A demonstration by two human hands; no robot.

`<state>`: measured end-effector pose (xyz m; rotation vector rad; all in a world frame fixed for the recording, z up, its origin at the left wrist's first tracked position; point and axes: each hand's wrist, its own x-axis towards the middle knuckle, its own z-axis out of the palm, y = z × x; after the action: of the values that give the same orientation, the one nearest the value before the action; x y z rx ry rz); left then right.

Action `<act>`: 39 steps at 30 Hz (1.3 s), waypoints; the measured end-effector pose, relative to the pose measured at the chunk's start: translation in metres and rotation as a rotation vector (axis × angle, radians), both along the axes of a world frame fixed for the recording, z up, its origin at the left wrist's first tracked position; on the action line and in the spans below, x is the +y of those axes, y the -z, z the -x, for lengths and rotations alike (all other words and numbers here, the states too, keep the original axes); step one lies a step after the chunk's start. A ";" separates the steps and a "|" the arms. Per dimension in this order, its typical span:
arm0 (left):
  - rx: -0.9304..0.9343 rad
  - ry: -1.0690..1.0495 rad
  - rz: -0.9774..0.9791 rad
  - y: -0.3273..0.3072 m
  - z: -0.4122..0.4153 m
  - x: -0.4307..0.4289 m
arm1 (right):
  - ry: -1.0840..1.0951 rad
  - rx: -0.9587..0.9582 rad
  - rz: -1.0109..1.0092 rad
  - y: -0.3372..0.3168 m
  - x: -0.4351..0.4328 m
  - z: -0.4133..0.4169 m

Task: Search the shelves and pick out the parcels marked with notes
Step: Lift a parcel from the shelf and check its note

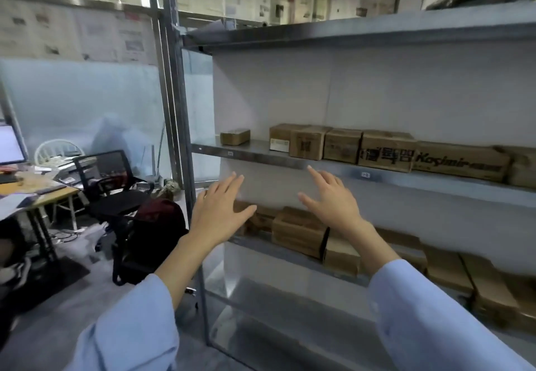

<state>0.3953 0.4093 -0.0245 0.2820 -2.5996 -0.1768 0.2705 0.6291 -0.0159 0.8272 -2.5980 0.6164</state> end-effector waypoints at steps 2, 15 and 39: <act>0.020 -0.017 0.007 -0.015 0.029 -0.024 | -0.011 0.012 0.021 -0.013 -0.026 0.033; 0.070 0.044 0.032 -0.039 0.200 -0.121 | 0.013 0.152 0.066 -0.044 -0.136 0.185; 0.119 0.602 -0.028 -0.056 0.444 -0.173 | 0.434 0.119 -0.069 -0.077 -0.196 0.300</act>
<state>-0.0492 0.2366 0.0318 -0.4961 -2.4881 -0.4221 -0.0291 0.4334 0.0609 0.2861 -2.5803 0.3416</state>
